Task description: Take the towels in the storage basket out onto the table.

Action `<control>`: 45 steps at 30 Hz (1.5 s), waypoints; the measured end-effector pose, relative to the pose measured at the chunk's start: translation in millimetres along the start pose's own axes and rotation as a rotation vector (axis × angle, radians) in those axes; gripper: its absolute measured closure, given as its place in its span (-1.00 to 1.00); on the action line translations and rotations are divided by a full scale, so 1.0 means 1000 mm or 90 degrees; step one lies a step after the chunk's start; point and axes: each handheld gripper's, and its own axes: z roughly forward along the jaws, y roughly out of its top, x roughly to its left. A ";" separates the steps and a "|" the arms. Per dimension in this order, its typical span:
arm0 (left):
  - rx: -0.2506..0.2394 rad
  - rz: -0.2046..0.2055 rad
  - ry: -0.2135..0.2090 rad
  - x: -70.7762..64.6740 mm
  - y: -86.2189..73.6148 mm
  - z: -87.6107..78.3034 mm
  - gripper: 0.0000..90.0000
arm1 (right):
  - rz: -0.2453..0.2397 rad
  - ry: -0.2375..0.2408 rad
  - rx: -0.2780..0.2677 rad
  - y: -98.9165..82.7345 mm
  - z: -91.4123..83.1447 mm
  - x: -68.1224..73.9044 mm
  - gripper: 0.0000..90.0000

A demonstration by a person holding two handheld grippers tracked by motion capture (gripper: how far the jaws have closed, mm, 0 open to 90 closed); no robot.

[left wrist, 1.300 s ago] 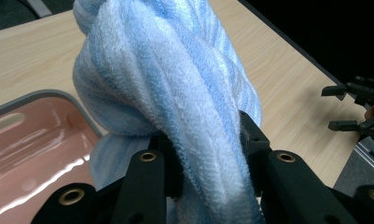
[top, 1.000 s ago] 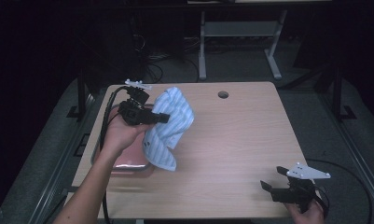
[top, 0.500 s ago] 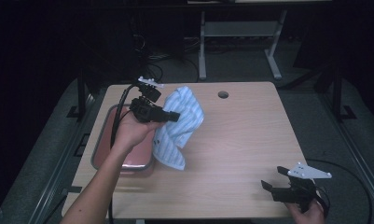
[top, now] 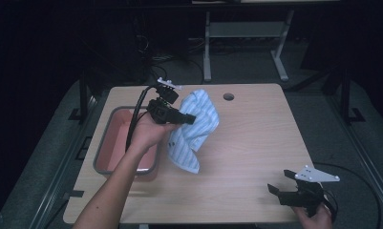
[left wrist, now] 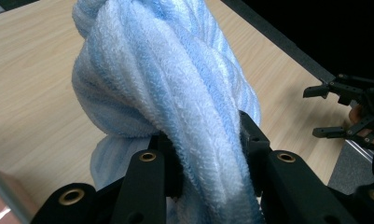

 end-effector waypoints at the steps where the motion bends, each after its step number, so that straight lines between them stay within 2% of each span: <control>1: 0.000 -0.001 -0.003 0.000 0.000 0.002 0.53 | 0.000 0.000 0.000 0.000 0.000 0.000 -0.67; 9: 0.012 0.006 -0.016 -0.003 0.003 0.021 0.53 | -0.006 0.002 0.003 0.001 0.001 0.002 -0.67; 17: 0.013 -0.001 -0.022 -0.003 0.005 0.035 0.53 | -0.004 0.001 0.002 0.000 0.001 0.001 -0.67; 20: 0.027 0.010 -0.019 -0.003 0.005 0.041 0.53 | -0.004 0.001 0.002 0.001 0.000 0.001 -0.67; 24: 0.037 0.005 -0.011 -0.002 0.006 0.052 0.53 | -0.006 0.005 0.002 0.001 0.001 0.002 -0.67; 29: 0.045 0.004 -0.018 -0.001 0.007 0.063 0.53 | -0.006 0.005 0.001 0.001 0.001 0.002 -0.67; 45: 0.067 -0.003 -0.037 -0.014 0.005 0.112 0.52 | -0.005 0.006 -0.004 0.002 -0.001 0.002 -0.67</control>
